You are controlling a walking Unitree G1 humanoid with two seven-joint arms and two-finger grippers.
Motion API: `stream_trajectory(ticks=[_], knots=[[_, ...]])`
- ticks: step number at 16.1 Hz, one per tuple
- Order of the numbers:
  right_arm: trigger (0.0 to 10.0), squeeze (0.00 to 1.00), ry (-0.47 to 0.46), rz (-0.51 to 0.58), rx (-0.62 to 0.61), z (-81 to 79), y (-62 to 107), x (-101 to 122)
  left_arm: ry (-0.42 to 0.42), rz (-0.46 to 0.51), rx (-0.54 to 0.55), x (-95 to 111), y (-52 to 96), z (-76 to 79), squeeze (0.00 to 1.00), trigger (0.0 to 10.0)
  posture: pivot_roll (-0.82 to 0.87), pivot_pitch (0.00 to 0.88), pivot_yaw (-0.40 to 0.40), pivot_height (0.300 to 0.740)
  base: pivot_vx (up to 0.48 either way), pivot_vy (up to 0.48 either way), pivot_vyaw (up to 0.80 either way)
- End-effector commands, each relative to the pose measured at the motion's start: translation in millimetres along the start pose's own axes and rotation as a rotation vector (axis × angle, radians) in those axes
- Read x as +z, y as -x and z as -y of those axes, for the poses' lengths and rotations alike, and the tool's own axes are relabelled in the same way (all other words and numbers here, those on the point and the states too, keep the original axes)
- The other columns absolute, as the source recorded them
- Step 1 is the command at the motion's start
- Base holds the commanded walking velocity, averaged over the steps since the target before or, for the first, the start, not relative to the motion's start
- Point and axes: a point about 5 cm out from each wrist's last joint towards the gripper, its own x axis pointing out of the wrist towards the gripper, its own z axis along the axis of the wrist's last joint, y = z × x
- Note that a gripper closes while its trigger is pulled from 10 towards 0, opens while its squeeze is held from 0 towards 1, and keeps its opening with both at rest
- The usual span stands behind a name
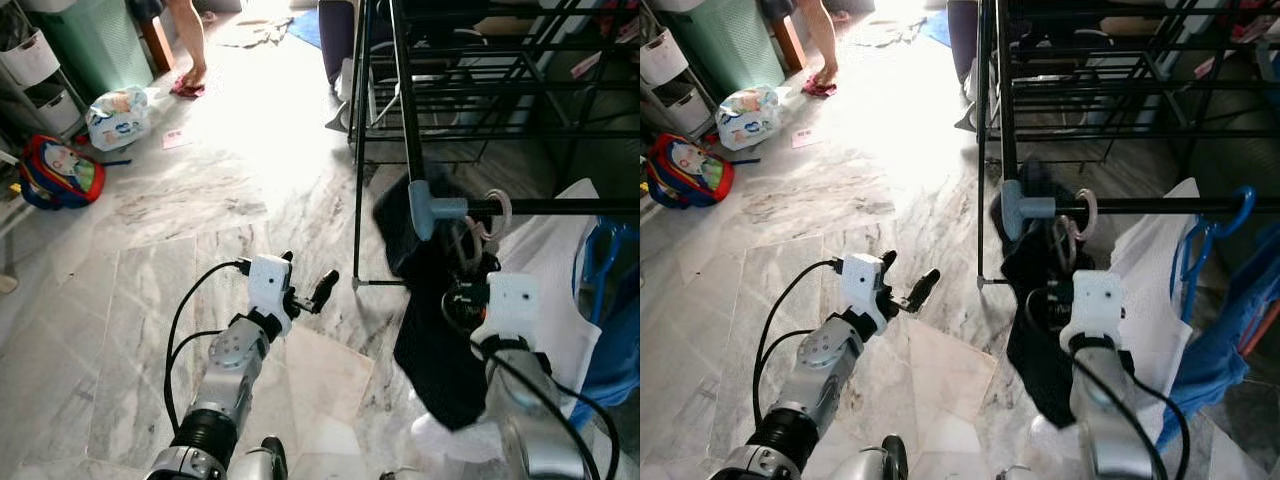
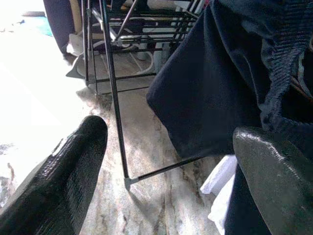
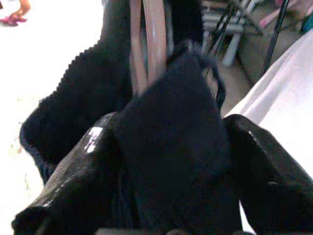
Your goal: Hang hanger
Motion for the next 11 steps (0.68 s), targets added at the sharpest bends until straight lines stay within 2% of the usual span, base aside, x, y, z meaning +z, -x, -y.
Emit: stream_trajectory(ticks=[1,4,7,11], knots=[[10.0,1.0,-0.001,0.048,-0.011,-1.2,6.3,7.7,-0.023,-0.019,0.033,-2.4,4.7,-5.2,0.0,10.0,-0.1,0.207,0.074,0.74,0.0,0.0,0.0],[10.0,1.0,-0.002,0.095,-0.026,0.1,18.1,12.8,-0.051,-0.041,0.124,-3.5,8.5,-14.6,0.0,10.0,-0.09,0.205,0.076,0.74,0.0,0.0,0.0],[10.0,1.0,0.005,0.106,-0.041,4.3,30.6,9.8,-0.069,-0.071,0.164,-10.8,17.8,-18.2,0.0,10.0,-0.09,0.198,0.073,0.74,0.0,0.0,0.0],[10.0,1.0,0.013,0.108,-0.051,5.9,33.3,8.6,-0.089,-0.08,0.185,-12.4,19.3,-17.4,0.0,10.0,-0.09,0.177,0.072,0.74,0.0,0.0,0.0]])
